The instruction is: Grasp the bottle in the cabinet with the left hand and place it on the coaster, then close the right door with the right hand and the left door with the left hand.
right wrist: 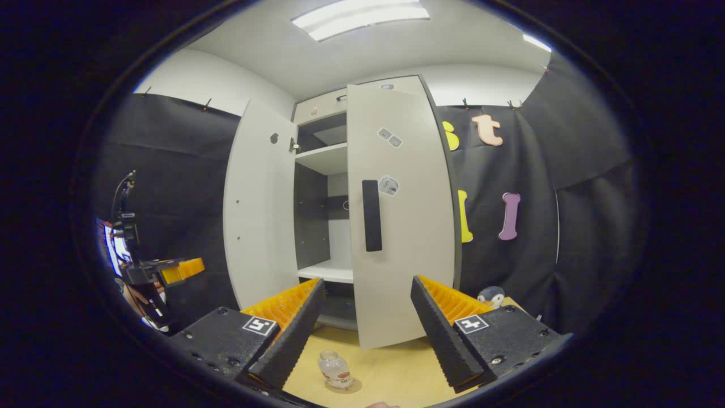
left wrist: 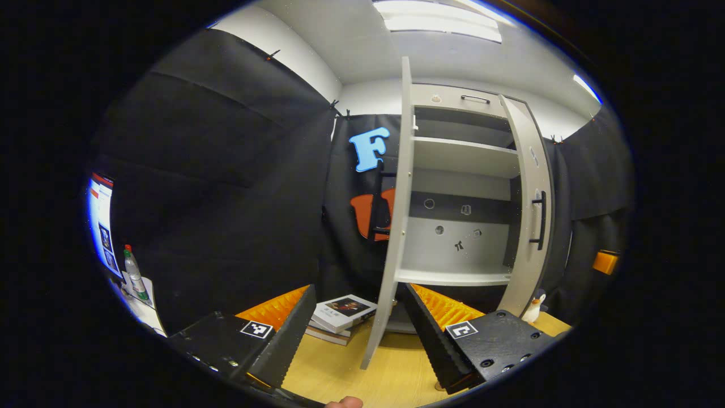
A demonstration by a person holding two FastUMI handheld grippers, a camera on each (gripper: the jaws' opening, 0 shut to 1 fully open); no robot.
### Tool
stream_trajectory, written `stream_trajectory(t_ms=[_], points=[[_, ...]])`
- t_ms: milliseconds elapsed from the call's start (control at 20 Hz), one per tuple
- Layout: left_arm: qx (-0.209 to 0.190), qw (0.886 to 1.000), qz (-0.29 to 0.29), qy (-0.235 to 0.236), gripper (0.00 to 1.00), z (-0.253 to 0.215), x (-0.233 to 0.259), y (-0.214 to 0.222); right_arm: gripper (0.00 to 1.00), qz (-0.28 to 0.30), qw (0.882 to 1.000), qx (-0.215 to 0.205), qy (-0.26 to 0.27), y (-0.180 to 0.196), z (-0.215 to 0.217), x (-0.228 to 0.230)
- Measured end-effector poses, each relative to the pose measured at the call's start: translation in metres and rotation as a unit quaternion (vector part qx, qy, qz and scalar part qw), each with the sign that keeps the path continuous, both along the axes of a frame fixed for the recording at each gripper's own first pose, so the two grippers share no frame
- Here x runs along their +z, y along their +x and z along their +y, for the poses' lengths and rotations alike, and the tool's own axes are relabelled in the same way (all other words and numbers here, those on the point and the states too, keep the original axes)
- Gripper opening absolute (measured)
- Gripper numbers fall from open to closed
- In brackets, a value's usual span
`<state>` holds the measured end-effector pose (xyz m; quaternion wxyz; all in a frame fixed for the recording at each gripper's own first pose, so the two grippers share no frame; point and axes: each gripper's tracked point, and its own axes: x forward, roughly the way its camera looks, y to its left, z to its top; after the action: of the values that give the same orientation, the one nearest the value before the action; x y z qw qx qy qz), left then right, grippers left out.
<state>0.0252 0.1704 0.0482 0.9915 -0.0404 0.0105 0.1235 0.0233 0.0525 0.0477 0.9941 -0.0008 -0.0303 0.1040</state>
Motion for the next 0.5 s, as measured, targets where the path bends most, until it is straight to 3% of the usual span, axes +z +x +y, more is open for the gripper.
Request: stream_trajectory(t_ms=[250, 400, 500], points=[[0.032, 0.999, -0.021, 0.021, 0.95, 0.062, 0.028, 0.051, 0.96, 0.018, 0.999, -0.032, -0.021, -0.024, -0.013, -0.029], [0.062, 0.997, -0.025, 0.042, 0.95, 0.093, 0.039, 0.080, 0.96, 0.029, 0.998, -0.050, -0.001, -0.033, -0.023, -0.036], [0.059, 0.997, -0.025, 0.030, 0.95, 0.098, 0.038, 0.102, 0.96, 0.031, 0.997, -0.065, 0.009, -0.037, -0.033, -0.035]])
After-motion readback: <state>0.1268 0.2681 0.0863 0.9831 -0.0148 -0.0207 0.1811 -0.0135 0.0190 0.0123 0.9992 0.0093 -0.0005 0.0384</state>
